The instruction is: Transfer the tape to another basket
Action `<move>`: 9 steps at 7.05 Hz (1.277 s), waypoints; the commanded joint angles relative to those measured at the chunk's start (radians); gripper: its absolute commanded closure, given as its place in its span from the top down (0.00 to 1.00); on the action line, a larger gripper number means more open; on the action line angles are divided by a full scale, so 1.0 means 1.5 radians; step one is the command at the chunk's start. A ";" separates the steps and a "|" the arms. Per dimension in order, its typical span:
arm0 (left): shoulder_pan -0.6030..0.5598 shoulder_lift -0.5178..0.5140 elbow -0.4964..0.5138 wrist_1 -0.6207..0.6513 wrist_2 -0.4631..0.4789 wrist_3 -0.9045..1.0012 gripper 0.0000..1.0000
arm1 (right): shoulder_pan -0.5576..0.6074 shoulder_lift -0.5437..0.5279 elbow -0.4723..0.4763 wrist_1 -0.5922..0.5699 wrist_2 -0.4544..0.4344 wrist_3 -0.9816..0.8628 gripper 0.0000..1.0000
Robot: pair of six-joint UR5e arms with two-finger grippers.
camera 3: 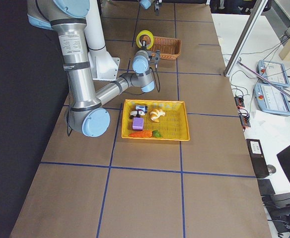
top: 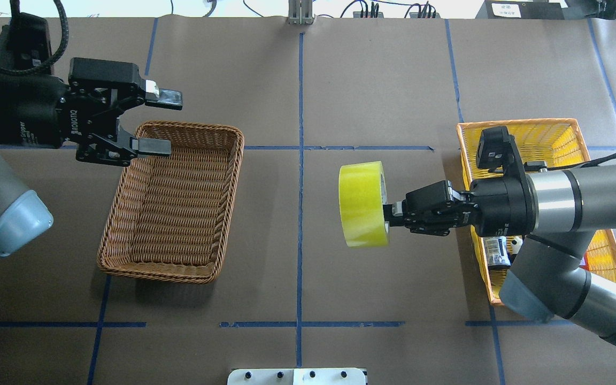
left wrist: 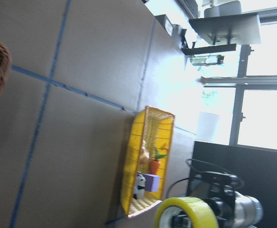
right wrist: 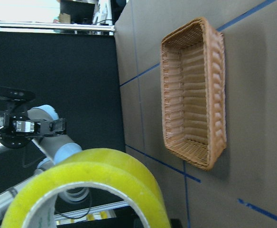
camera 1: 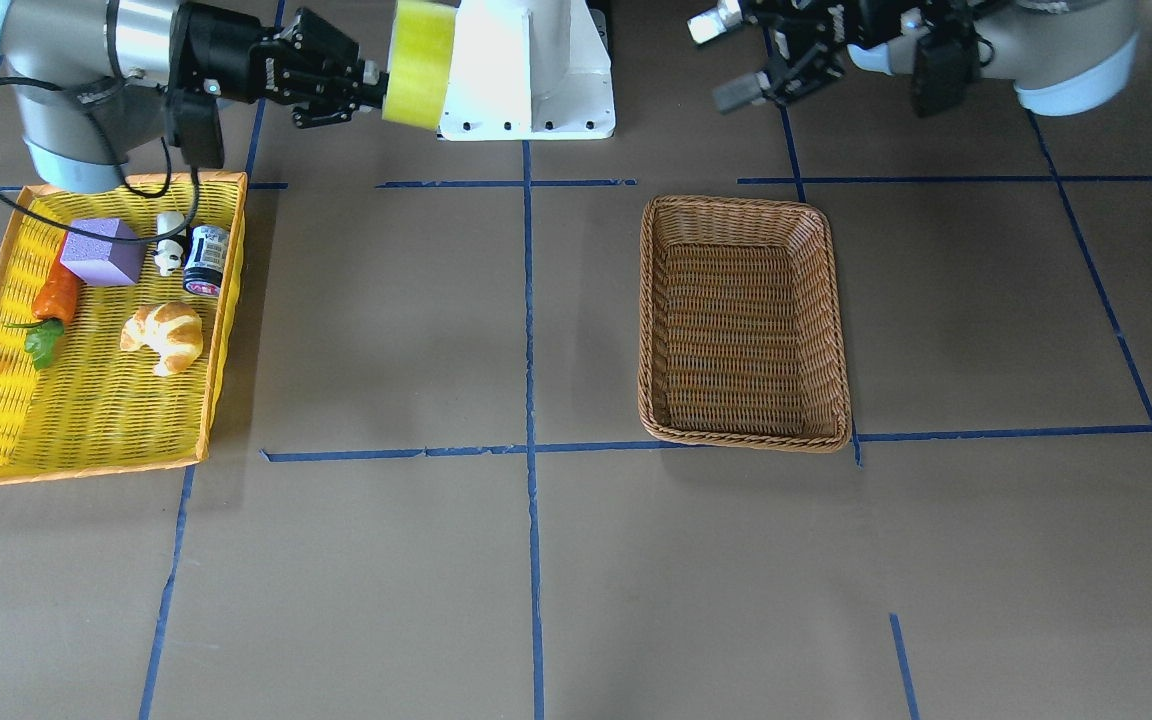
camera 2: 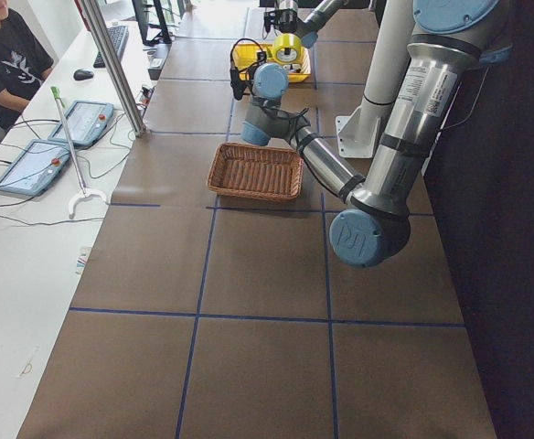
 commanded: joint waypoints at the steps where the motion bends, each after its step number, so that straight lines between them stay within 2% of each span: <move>1: 0.076 -0.034 -0.040 -0.025 0.108 -0.050 1.00 | -0.048 0.004 0.007 0.047 -0.051 0.010 0.00; 2: 0.107 -0.034 -0.040 -0.058 0.144 -0.054 1.00 | -0.053 0.011 0.008 0.048 -0.052 0.010 0.00; 4: 0.112 -0.033 -0.040 -0.068 0.146 -0.111 1.00 | -0.053 0.024 0.006 0.047 -0.053 0.015 0.00; 5: 0.147 -0.033 -0.023 -0.112 0.146 -0.108 1.00 | -0.053 0.035 0.005 0.047 -0.053 0.036 0.00; 6: 0.181 -0.040 -0.007 -0.167 0.191 -0.101 1.00 | -0.053 0.046 0.005 0.047 -0.055 0.052 0.00; 7: 0.201 -0.042 0.010 -0.200 0.275 -0.089 0.99 | -0.052 0.060 0.006 0.047 -0.056 0.062 0.00; 9: 0.218 -0.037 0.008 -0.204 0.282 -0.023 1.00 | -0.052 0.064 0.005 0.047 -0.061 0.071 0.00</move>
